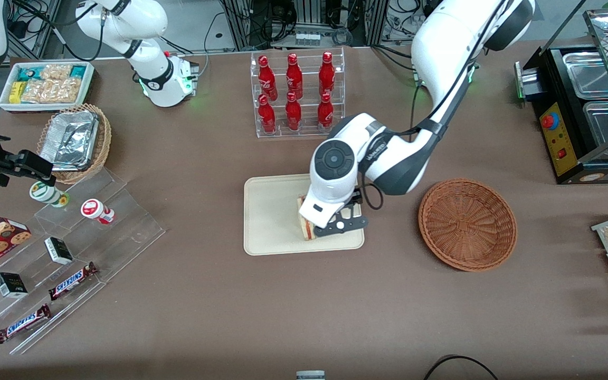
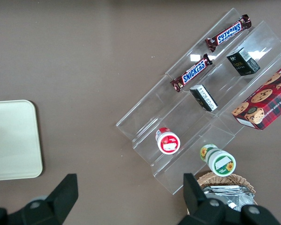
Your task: Place sandwich from basket to tray
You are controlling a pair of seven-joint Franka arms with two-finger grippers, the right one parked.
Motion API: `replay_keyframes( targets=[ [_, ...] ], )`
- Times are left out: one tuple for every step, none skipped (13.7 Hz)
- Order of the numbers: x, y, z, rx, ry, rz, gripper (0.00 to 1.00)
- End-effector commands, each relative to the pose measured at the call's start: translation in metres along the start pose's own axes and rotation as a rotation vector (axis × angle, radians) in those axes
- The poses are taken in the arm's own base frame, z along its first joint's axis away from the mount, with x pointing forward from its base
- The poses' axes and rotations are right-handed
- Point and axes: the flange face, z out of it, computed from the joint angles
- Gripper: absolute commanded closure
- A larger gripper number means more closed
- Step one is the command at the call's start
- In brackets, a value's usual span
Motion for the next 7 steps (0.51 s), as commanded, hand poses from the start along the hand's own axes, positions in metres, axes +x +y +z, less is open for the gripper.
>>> replay_keyframes(
  targets=[
    [0.021, -0.064, -0.034, 0.045, -0.043, -0.028, 0.0],
    [0.025, -0.078, -0.042, 0.048, -0.067, 0.03, 0.0],
    [0.033, -0.1, -0.05, 0.036, -0.12, 0.066, 0.0],
    [0.046, -0.128, -0.062, 0.033, -0.142, 0.087, 0.0],
    [0.056, -0.149, -0.072, 0.029, -0.148, 0.115, 0.0],
    [0.06, -0.161, -0.076, 0.03, -0.154, 0.136, 0.0],
    [0.066, -0.176, -0.079, 0.026, -0.152, 0.141, 0.0]
  ],
)
